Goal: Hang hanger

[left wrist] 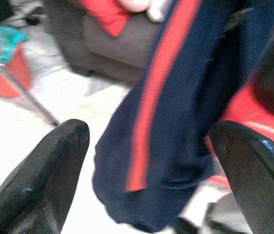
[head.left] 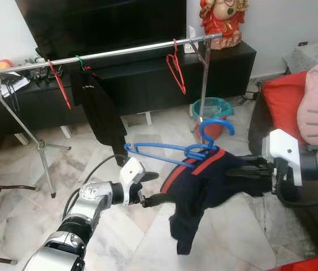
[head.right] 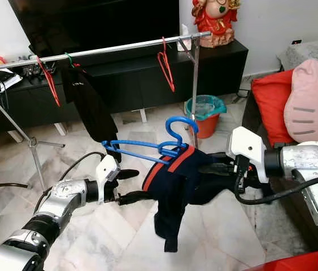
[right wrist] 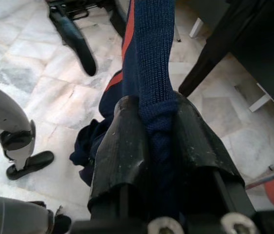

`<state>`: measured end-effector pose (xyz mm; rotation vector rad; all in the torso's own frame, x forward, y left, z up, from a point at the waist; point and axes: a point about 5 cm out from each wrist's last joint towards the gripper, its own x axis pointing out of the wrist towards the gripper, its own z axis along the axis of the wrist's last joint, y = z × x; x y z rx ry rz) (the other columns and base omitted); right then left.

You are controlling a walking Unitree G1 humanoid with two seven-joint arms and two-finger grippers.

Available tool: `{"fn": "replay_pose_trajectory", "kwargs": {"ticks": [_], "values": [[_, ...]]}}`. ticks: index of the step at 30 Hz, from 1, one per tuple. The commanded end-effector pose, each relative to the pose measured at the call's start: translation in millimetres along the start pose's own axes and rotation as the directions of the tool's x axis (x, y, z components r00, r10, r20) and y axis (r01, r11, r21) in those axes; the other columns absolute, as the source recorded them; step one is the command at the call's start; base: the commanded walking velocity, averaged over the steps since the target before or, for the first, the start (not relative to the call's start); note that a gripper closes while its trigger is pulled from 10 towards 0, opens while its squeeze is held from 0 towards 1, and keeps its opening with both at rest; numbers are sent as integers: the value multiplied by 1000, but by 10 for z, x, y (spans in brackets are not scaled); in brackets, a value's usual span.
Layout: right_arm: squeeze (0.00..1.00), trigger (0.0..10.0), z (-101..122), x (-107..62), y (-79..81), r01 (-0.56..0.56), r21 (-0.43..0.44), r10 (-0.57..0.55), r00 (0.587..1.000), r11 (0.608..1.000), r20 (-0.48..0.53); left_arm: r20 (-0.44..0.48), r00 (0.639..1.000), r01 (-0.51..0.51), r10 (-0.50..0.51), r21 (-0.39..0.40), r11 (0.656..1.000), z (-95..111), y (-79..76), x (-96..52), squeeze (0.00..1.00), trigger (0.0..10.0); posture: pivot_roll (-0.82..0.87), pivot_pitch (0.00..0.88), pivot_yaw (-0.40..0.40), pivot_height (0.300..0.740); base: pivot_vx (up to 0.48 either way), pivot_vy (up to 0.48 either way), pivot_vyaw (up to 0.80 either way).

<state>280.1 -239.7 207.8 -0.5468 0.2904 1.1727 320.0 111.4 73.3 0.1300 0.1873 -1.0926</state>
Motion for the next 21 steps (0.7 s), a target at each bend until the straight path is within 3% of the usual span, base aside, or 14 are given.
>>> {"fn": "replay_pose_trajectory", "kwargs": {"ticks": [1,4,10,13,16,21], "values": [[0,0,148,-72,-9,-11,-56,12,1000,998,29,-16,998,-63,64,47,997,7,64,-28,0,10000,-312,0,149,740,0,0,0],[0,0,164,-84,-9,-22,-62,23,999,998,26,-14,993,-115,116,67,991,-1,78,-19,0,10000,-312,0,149,740,0,0,0],[0,0,217,-137,-22,-36,-75,38,999,996,27,-8,978,-207,208,30,978,-94,67,-14,0,10000,-323,0,147,740,0,0,0],[0,0,235,-143,-27,-36,-80,39,999,996,31,-33,972,-233,233,-17,972,-175,54,-28,0,10000,-325,0,146,740,0,0,0],[0,0,239,-142,-34,-25,-78,28,999,997,39,-21,958,-287,287,-116,951,-232,69,-64,0,10000,-328,0,145,740,0,0,0],[0,0,87,-112,-61,43,-66,-45,999,997,-25,-6,965,-259,263,-193,946,-303,45,-131,0,10000,-322,0,141,740,0,0,0]]}}
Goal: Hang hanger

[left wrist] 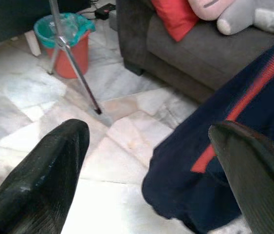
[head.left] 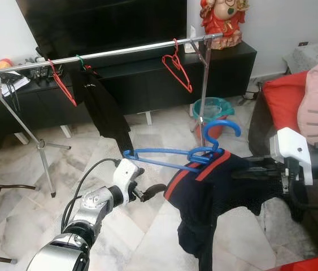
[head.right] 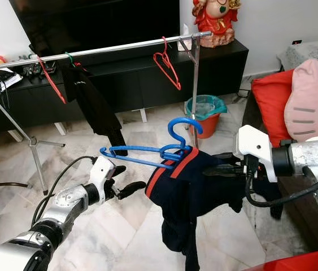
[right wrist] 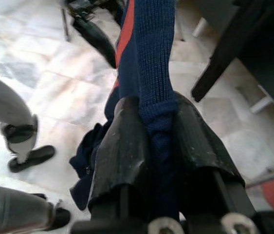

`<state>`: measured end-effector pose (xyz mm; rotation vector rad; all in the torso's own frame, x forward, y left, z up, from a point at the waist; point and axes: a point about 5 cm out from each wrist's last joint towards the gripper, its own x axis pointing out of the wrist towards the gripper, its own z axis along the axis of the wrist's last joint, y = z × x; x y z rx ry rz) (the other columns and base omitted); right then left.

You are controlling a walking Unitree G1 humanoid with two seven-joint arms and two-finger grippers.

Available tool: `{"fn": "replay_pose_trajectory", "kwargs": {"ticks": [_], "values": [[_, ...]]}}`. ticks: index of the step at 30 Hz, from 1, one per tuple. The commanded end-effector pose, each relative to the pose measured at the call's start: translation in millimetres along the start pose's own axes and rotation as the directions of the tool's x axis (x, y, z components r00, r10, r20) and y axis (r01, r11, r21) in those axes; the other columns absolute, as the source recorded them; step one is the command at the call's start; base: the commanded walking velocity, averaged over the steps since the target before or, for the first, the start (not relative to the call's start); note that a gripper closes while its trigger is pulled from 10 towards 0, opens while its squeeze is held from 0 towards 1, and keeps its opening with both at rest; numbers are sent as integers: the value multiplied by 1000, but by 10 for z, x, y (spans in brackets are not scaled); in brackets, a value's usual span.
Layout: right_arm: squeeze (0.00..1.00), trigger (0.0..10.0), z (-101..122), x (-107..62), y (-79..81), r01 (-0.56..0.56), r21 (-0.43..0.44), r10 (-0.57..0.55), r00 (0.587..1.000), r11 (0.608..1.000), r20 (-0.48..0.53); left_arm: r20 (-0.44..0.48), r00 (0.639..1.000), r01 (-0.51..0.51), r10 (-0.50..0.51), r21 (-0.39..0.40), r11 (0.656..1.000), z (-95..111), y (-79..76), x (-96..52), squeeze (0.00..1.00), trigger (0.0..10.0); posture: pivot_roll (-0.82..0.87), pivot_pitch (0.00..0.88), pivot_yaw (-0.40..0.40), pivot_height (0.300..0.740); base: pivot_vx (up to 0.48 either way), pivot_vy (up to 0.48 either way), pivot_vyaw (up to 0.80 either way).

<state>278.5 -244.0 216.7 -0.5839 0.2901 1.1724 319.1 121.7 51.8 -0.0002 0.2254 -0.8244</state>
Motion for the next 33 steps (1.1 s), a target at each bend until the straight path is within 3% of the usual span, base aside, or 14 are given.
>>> {"fn": "replay_pose_trajectory", "kwargs": {"ticks": [1,7,11,14,18,19,21,22,23,24,25,28,30,33], "values": [[0,0,10,-25,-43,48,-37,-49,999,998,-21,-7,1000,-14,14,-42,999,-68,44,-87,0,10000,-322,0,141,740,0,0,0],[0,0,-330,73,-59,155,-43,-160,964,987,-213,36,996,-81,83,-72,994,-32,181,-208,0,10000,-314,0,141,740,0,0,0],[0,0,-371,190,-43,215,-15,-214,959,977,-188,46,990,-128,132,-81,988,-17,247,-258,0,10000,-306,0,138,740,0,0,0],[0,0,-415,333,-53,327,41,-316,935,944,-160,43,978,-201,206,-102,974,-16,299,-275,0,10000,-308,0,136,740,0,0,0],[0,0,-436,531,-31,458,176,-452,889,871,-73,29,956,-286,292,-131,949,-36,319,-257,0,10000,-304,0,134,740,0,0,0],[0,0,-451,604,-8,504,242,-508,860,829,-50,23,945,-319,325,-134,938,-51,319,-251,0,10000,-306,0,133,740,0,0,0],[0,0,-470,683,49,540,292,-554,831,789,-39,18,934,-352,357,-143,925,-67,318,-247,0,10000,-309,0,130,740,0,0,0],[0,2588,-507,743,115,574,350,-598,800,740,-50,16,925,-373,379,-147,916,-77,315,-245,0,10000,-309,0,126,740,0,0,0],[0,3176,-521,758,136,583,369,-609,791,724,-54,16,923,-379,385,-147,914,-79,315,-246,0,10000,-309,0,126,740,0,0,0],[0,9333,-550,783,176,597,391,-625,778,701,-68,18,914,-398,404,-147,906,-81,323,-254,0,10000,-309,0,120,740,0,0,0],[0,10000,-579,820,242,620,409,-650,755,670,-80,22,898,-431,439,-150,890,-84,340,-273,0,10000,-305,0,113,740,0,0,0],[0,10000,-584,855,309,645,437,-688,722,627,-79,22,875,-475,484,-155,866,-97,369,-314,0,10000,-306,0,107,740,0,0,0],[0,10000,-585,859,325,708,435,-751,652,556,-102,11,857,-508,515,-148,848,-126,378,-342,0,10000,-309,0,101,740,0,0,0],[0,10000,-646,861,378,765,418,-800,585,491,-131,22,822,-561,569,-139,816,-140,375,-367,0,10000,-306,0,85,740,0,0,0]]}}
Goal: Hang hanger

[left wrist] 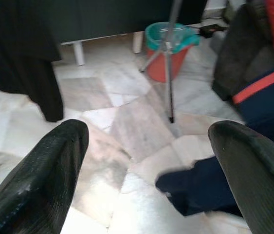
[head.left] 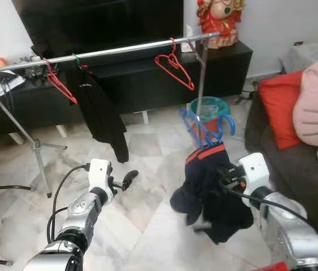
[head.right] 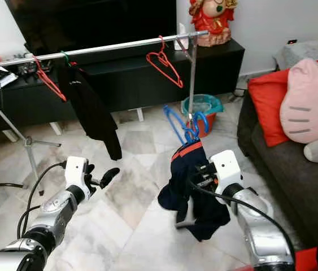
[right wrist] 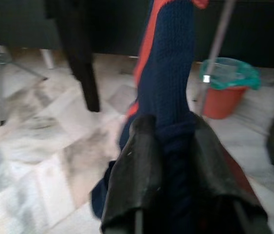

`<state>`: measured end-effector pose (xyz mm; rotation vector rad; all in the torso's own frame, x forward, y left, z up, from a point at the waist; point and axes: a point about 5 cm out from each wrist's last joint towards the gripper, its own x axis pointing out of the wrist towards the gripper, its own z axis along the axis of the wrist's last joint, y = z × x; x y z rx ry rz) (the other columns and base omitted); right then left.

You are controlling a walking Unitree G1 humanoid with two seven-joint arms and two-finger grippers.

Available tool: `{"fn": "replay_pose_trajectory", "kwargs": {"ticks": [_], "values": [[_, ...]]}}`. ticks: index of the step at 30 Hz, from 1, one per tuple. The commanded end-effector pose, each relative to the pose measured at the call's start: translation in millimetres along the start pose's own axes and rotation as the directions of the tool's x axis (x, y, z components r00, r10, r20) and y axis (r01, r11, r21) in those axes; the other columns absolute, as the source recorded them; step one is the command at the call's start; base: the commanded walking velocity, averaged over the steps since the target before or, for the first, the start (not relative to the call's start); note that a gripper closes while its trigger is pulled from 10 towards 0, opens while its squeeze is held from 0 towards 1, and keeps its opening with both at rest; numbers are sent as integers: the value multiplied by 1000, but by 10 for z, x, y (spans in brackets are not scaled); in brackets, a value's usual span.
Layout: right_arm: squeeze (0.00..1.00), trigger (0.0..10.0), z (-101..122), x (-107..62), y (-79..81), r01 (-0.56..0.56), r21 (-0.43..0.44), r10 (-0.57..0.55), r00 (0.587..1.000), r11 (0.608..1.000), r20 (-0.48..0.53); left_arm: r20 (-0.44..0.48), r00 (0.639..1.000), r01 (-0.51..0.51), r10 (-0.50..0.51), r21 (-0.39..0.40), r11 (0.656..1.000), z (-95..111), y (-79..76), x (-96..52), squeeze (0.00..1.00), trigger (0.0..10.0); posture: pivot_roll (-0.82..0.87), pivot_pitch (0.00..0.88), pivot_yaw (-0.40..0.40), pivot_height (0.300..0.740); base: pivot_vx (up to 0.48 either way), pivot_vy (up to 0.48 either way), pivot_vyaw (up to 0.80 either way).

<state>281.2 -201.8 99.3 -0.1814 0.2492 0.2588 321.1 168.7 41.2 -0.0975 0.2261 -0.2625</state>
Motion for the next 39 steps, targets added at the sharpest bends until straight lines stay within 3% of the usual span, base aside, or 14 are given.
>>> {"fn": "replay_pose_trajectory", "kwargs": {"ticks": [1,3,10,25,39], "values": [[0,10000,98,-34,-35,79,-16,-78,994,997,76,24,998,-56,55,18,998,9,58,-34,0,10000,-306,0,85,740,0,0,0],[0,10000,15,-54,-10,108,90,-115,990,990,83,45,994,-97,95,35,995,17,74,-54,0,10000,-293,0,72,740,0,0,0],[0,10000,-257,-72,37,239,178,-244,970,954,3,110,985,-139,129,80,987,33,73,-157,0,10000,-273,0,60,740,0,0,0],[0,10000,-199,-12,34,278,191,-291,956,941,43,121,988,-110,99,85,990,65,-115,-119,0,10000,-278,0,70,740,0,16,0],[0,10000,-101,68,49,280,179,-297,952,943,72,115,989,-100,89,86,991,61,-184,-111,0,10000,-276,0,72,740,0,301,0]]}}
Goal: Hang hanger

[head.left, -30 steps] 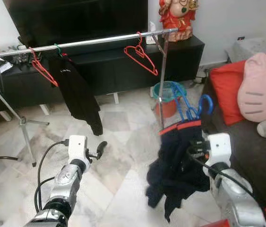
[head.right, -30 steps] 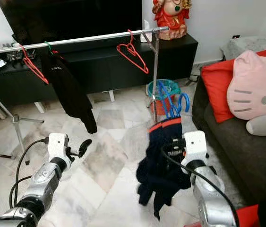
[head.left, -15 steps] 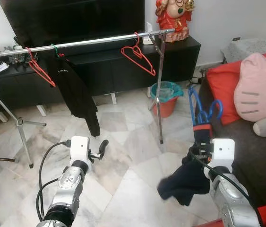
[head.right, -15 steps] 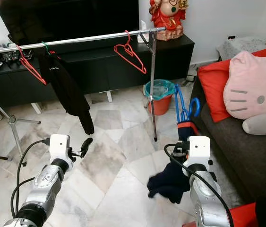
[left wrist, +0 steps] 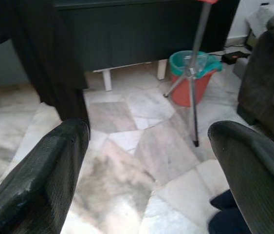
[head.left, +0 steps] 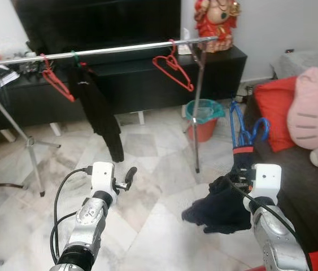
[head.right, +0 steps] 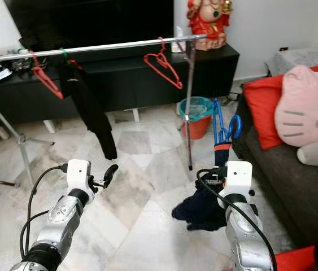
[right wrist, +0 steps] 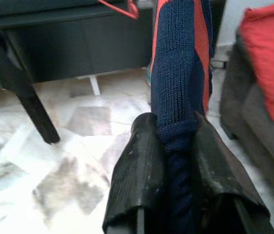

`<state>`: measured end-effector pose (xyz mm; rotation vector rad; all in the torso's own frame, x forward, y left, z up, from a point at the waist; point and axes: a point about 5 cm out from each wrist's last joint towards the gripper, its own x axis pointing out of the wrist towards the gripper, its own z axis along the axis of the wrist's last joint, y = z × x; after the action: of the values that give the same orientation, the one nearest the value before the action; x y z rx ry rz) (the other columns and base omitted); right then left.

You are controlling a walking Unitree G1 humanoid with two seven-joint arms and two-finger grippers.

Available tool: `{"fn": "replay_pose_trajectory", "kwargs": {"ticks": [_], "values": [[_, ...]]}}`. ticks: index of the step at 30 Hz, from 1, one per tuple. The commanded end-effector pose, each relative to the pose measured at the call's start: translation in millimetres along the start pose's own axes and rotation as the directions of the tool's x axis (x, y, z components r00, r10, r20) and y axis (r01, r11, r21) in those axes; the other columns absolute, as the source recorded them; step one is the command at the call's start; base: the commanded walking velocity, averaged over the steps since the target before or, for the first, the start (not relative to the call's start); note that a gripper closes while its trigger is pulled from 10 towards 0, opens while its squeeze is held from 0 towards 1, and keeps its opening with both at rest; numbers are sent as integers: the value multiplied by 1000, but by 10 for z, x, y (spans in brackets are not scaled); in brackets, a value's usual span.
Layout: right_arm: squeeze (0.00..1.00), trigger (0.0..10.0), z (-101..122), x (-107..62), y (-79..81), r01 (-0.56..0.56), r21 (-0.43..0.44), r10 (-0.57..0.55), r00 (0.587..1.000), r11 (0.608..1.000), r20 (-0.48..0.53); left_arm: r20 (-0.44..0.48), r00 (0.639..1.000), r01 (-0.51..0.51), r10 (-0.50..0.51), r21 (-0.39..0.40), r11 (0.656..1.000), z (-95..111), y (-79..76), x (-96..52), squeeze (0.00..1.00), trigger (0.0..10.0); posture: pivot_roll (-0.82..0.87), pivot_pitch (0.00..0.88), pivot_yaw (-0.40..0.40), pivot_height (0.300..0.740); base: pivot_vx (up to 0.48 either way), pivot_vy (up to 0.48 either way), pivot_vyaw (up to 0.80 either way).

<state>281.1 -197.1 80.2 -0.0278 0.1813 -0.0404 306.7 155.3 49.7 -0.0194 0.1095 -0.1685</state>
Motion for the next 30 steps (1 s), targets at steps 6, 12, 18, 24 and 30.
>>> {"fn": "replay_pose_trajectory", "kwargs": {"ticks": [6,12,18,24,30], "values": [[0,10000,90,34,10,6,-6,-6,999,1000,47,2,1000,6,-6,13,1000,43,-22,6,0,10000,-271,0,70,740,0,298,0],[0,10000,104,51,-20,8,-15,-8,999,1000,47,6,1000,-1,1,9,1000,65,-27,16,0,10000,-269,0,63,740,0,42,0],[0,10000,112,65,-13,8,-17,-7,999,1000,49,0,1000,-2,2,4,1000,71,-28,14,0,10000,-269,0,65,740,0,0,0],[0,10000,117,72,11,5,-15,-4,999,1000,50,3,1000,0,0,10,1000,81,-20,13,0,10000,-266,0,68,740,0,0,0],[0,10000,112,70,16,7,-12,-6,999,1000,50,-1,1000,2,-2,5,1000,83,-14,8,0,10000,-265,0,72,740,0,0,0]]}}
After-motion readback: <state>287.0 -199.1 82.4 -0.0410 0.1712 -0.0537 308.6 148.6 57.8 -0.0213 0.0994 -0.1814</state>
